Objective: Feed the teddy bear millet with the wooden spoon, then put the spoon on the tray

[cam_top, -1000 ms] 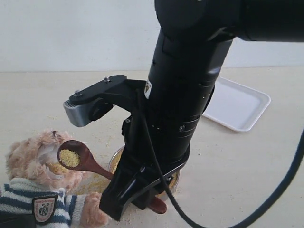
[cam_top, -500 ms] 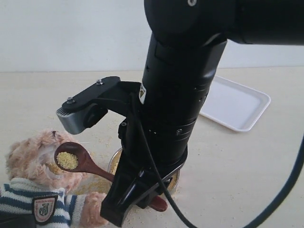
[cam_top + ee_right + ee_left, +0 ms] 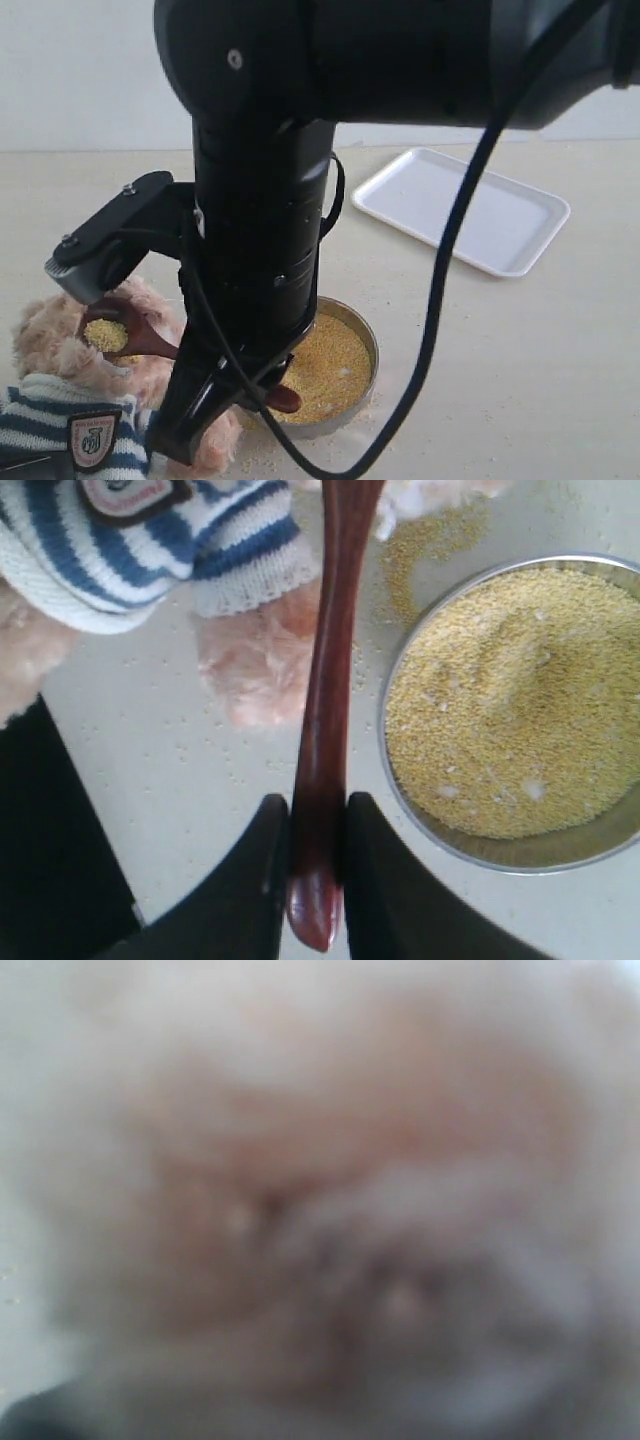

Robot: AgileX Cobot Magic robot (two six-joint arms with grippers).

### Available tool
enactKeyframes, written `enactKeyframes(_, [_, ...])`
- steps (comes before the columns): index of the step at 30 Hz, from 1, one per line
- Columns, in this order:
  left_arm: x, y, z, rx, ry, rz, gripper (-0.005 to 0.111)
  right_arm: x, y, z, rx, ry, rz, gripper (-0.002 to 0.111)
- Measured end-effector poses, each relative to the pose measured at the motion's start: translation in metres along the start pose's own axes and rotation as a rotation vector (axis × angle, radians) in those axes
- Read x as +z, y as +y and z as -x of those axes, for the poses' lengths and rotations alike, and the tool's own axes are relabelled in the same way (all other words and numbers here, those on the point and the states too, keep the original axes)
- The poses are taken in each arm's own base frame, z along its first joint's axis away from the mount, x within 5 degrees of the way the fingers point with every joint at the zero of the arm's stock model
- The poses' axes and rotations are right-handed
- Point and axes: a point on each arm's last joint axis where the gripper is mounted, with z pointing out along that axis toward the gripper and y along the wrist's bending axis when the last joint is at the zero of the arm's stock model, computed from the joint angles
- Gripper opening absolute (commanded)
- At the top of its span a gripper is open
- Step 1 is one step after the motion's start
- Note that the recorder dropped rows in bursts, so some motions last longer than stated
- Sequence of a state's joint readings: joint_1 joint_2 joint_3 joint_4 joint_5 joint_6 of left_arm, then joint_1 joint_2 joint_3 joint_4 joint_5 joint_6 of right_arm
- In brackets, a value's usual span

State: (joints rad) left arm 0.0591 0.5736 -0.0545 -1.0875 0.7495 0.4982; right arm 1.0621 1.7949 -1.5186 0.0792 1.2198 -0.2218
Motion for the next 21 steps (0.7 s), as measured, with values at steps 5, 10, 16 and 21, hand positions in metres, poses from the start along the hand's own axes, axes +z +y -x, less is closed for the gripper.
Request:
enactKeyframes(5, [0.000, 0.000, 0.000, 0.000, 0.000, 0.000, 0.005, 0.005, 0.003, 0.002, -0.077, 0.042, -0.153, 0.013])
enactKeyframes(10, [0.000, 0.000, 0.000, 0.000, 0.000, 0.000, 0.005, 0.005, 0.015, 0.005, -0.150, 0.055, -0.263, 0.013])
enactKeyframes(16, [0.000, 0.000, 0.000, 0.000, 0.000, 0.000, 0.005, 0.018, 0.025, -0.003, -0.198, 0.115, -0.361, 0.013])
enactKeyframes(21, [0.000, 0.000, 0.000, 0.000, 0.000, 0.000, 0.005, 0.020, 0.033, -0.004, -0.232, 0.118, -0.440, 0.013])
